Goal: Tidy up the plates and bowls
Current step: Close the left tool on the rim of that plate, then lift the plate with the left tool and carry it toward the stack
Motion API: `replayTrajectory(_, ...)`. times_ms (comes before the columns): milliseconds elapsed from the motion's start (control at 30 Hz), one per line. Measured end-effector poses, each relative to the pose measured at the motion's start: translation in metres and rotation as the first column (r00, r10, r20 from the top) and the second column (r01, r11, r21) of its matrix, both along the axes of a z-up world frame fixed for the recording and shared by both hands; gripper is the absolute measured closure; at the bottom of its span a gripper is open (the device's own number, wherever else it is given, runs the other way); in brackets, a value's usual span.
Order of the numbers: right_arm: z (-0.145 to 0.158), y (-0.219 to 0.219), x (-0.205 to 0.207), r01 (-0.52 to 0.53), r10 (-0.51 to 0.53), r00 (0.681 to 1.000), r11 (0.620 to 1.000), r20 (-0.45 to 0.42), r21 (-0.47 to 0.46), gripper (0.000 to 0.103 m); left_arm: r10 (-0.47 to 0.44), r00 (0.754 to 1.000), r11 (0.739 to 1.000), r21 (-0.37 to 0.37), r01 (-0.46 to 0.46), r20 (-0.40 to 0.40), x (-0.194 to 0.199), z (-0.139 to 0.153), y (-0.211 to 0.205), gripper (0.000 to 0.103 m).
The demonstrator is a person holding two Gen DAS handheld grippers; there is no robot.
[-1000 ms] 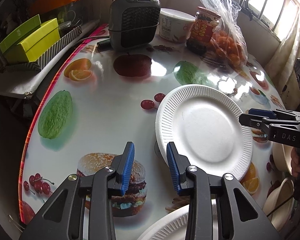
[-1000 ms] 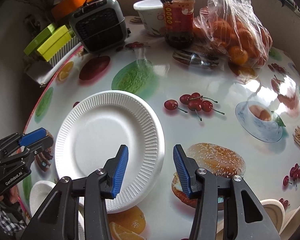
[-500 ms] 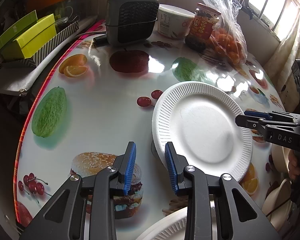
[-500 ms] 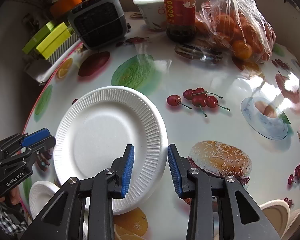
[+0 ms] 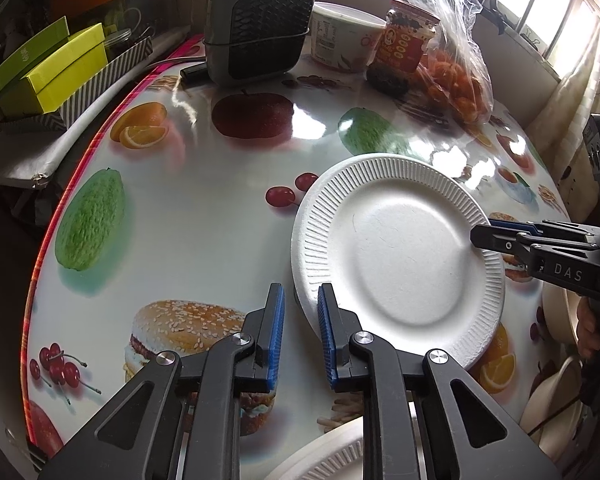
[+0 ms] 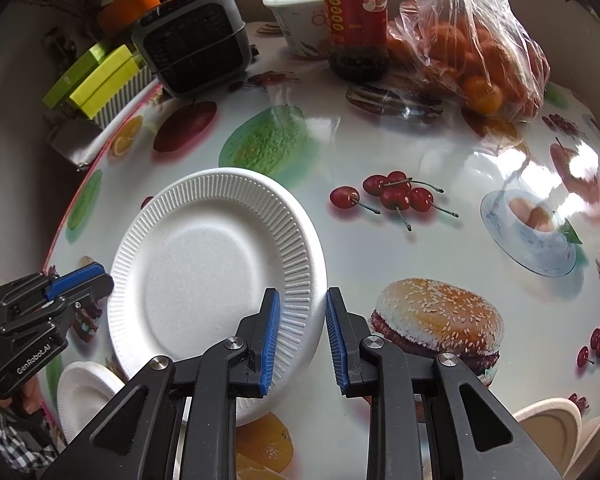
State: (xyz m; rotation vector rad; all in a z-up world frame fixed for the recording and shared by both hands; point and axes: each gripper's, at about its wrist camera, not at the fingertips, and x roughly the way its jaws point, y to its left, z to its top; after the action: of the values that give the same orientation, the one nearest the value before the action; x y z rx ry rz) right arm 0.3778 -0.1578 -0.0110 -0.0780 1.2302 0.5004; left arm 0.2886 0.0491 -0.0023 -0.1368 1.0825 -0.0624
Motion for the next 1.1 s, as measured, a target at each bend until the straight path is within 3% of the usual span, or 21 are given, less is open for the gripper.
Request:
replayTrajectory(633, -0.0007, 0.001, 0.0, 0.002, -0.002, 1.0, 1.0, -0.003, 0.009, 0.08, 0.023, 1.0, 0.999, -0.022, -0.023, 0.001, -0.0013, 0.0004, 0.0067, 0.086)
replayTrajectory(800, -0.0017, 0.0003, 0.0002, 0.004, -0.004, 1.0, 1.0, -0.005, 0.006, 0.08, 0.007, 1.0, 0.994, -0.112, -0.01, -0.025, -0.0011, -0.003, 0.0081, 0.086)
replayTrajectory(1100, -0.001, 0.0003, -0.0001, 0.002, -0.002, 1.0, 1.0, -0.003, 0.007, 0.08, 0.011, 1.0, 0.997, -0.081, -0.013, -0.021, -0.0015, -0.0021, 0.0062, 0.089)
